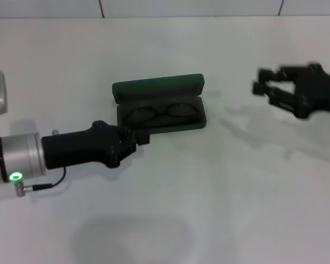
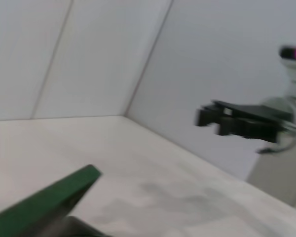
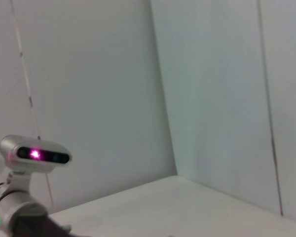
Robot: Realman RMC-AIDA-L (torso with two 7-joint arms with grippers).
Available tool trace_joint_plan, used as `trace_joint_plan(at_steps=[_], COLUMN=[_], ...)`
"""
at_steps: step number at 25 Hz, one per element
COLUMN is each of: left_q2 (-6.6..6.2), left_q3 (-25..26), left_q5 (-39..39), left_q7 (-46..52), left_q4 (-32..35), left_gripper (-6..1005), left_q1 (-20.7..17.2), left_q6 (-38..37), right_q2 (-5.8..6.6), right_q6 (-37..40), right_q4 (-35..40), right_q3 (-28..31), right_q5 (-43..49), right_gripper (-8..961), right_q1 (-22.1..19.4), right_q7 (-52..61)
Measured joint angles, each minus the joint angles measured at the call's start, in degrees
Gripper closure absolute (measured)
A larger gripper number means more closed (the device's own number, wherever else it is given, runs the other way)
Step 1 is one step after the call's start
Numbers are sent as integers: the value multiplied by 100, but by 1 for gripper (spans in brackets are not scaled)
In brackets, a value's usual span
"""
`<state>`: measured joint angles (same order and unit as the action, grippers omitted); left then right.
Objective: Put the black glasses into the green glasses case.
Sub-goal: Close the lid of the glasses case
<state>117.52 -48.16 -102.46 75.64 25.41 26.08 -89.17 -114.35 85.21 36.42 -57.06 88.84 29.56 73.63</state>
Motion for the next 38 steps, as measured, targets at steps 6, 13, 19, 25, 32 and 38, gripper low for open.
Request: trace_joint_plan(at_steps=[6, 13, 19, 25, 32, 38], left_q2=[42, 73, 136, 139, 137, 181], left_q3=[0, 0, -1, -4, -42, -27], left_q5=[19, 32, 79, 225, 166, 201], left_q7=[109, 108, 108, 72, 35, 30], left_q4=[11, 2, 19, 23, 30, 127], left_gripper=[997, 997, 997, 997, 996, 996], left_q1=[124, 210, 324, 362, 382, 409], left_q6=[690, 1285, 1781, 2266, 2708, 3037], right_q2=[22, -95, -98, -101, -105, -105], right_q6=[65, -129, -78, -59, -19, -6], right_q4=[-799, -1179, -1257, -1263, -1267, -1269], right_q3=[108, 46, -8, -163, -163, -158], right_q5=[-4, 4, 7, 46, 73, 73], right_gripper=[598, 322, 116, 86, 87, 89], right_q1=[-381, -570, -633, -641, -644, -643], right_q7=[-1024, -1590, -1602, -1606, -1609, -1611])
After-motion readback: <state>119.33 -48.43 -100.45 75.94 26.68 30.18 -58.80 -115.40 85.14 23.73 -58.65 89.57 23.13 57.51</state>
